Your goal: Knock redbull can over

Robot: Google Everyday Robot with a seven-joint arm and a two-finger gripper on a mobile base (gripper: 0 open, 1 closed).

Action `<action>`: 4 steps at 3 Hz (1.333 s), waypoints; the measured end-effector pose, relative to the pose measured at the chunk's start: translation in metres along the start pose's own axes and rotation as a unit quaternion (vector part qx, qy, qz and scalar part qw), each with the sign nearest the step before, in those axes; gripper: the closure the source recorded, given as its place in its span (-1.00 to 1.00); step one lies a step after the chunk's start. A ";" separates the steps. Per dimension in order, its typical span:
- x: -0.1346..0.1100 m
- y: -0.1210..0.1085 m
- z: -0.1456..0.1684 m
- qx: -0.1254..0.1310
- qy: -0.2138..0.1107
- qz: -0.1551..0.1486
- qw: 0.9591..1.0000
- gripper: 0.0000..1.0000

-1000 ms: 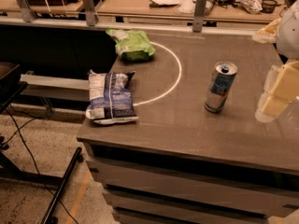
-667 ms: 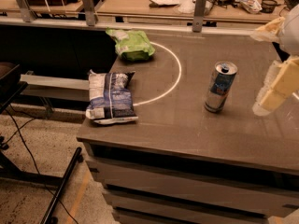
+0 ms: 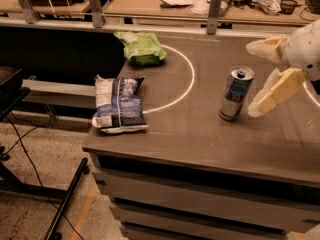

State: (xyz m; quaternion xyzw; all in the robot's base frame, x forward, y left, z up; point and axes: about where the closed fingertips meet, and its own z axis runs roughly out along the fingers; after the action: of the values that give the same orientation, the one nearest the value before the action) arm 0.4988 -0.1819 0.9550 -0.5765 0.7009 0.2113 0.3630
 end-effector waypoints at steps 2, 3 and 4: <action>0.007 -0.014 0.028 0.001 -0.136 0.038 0.990 -1.00; 0.016 -0.019 0.036 0.007 -0.181 0.061 0.982 -1.00; 0.024 -0.026 0.042 0.009 -0.217 0.075 0.973 -0.99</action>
Offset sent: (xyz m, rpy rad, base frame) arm 0.0337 0.0070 -0.0308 0.4237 -0.0304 -0.0522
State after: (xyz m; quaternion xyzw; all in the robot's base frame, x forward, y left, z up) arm 0.5333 -0.1741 0.9136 -0.4591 0.6490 0.3512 0.4946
